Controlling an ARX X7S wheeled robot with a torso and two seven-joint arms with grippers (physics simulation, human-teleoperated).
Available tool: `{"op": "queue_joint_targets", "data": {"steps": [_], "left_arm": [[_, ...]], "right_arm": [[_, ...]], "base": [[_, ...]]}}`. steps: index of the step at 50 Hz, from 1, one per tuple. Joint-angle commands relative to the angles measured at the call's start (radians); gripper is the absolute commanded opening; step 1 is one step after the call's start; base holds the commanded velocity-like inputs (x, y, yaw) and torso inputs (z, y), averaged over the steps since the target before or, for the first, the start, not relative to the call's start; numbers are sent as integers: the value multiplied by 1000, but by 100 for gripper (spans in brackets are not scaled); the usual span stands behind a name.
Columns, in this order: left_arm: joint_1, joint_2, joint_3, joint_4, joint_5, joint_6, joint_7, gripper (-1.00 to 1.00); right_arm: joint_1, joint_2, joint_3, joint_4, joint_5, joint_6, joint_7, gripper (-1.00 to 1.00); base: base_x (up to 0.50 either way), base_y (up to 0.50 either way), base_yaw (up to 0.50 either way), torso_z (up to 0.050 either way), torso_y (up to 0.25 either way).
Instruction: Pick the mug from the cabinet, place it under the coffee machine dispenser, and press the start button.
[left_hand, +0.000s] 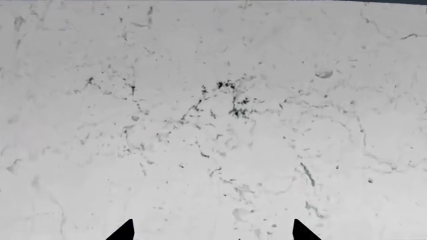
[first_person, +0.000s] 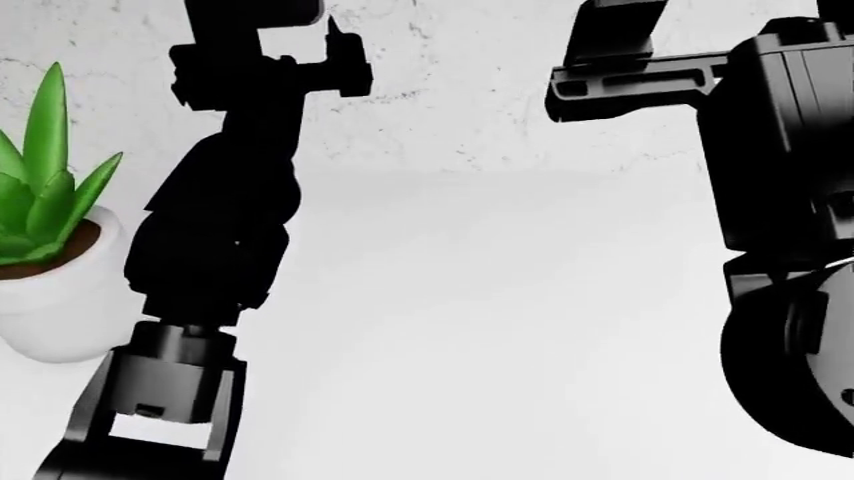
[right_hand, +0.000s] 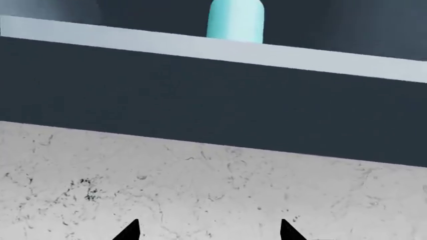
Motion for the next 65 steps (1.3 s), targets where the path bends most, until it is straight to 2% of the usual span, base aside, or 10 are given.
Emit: {"op": "queue_joint_targets", "data": {"steps": [1,4,9,17,20,24,38,46,49,65], "left_arm": [[-70,54,-34,-453,3,292,47,100],[-134,80,-42,-675,-17,404,94,100],[-205,86,94,-875,-158,503,171,100],[-216,82,110,-903,-224,501,200,100],[-218,82,110,-903,-222,494,200,100],[-217,83,112,-904,-216,488,201,100],[-215,84,139,-904,-209,487,185,100],[-216,84,160,-904,-212,484,180,100],[-216,84,168,-904,-215,484,180,100],[-216,84,195,-904,-228,486,178,100]], "right_arm": [[55,7,44,-75,146,8,118,100],[79,8,52,-96,196,7,144,100],[137,-8,65,-147,275,2,243,100],[344,-56,41,-169,439,-9,411,100],[572,32,-189,-158,462,-194,411,100],[1008,96,-668,-153,474,-492,411,100],[1010,-29,-292,16,603,-114,412,100],[1010,-174,-122,210,590,132,412,100],[1008,-224,-111,275,575,147,411,100],[917,-303,-157,679,276,151,41,100]], "base": [[0,0,0,0,0],[0,0,0,0,0],[0,0,0,0,0],[0,0,0,0,0],[0,0,0,0,0],[0,0,0,0,0],[0,0,0,0,0],[0,0,0,0,0],[0,0,0,0,0],[0,0,0,0,0]]}}
